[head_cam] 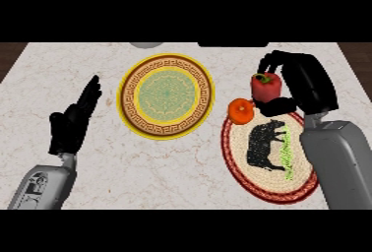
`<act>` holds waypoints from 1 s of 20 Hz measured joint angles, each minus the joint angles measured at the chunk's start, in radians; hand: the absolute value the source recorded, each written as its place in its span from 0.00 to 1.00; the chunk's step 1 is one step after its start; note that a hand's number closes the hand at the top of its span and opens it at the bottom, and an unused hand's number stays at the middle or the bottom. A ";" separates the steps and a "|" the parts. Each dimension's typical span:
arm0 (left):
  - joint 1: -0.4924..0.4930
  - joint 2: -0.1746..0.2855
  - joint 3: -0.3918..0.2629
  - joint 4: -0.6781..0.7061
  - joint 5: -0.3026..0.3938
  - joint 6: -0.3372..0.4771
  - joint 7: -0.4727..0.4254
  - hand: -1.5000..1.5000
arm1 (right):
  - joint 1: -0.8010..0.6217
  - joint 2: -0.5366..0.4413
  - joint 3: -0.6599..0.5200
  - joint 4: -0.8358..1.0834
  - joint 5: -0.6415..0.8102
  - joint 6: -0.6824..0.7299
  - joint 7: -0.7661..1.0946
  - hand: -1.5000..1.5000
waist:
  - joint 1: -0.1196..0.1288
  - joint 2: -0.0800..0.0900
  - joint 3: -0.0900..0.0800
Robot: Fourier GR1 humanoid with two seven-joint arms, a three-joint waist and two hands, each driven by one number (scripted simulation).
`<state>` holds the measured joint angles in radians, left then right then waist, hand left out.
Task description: Pick the bell pepper from the placemat and place it in the plate
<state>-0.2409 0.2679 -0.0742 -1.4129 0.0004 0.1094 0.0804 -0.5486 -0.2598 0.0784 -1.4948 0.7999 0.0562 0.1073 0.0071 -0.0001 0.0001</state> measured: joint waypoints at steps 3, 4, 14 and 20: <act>-0.008 -0.006 0.006 0.026 -0.005 -0.009 -0.019 0.50 | -0.073 0.055 0.017 0.028 -0.021 0.034 0.025 1.00 | 0.000 0.001 0.000; -0.006 -0.004 0.006 0.010 -0.007 -0.010 -0.008 0.50 | -0.096 0.071 0.018 0.044 -0.030 0.045 0.032 1.00 | 0.002 0.001 0.000; -0.047 -0.035 0.011 0.041 -0.027 -0.016 -0.007 0.50 | -0.317 0.235 0.128 0.379 -0.075 -0.084 0.097 1.00 | 0.019 0.005 0.000; -0.037 -0.042 0.004 0.019 -0.036 -0.024 0.000 0.50 | -0.450 0.254 0.251 0.639 -0.089 -0.191 0.129 1.00 | 0.036 0.009 -0.001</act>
<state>-0.2783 0.2261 -0.0702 -1.3944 -0.0358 0.0849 0.0802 -0.9989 -0.0059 0.3297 -0.8558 0.7112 -0.1346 0.2361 0.0435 0.0086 -0.0006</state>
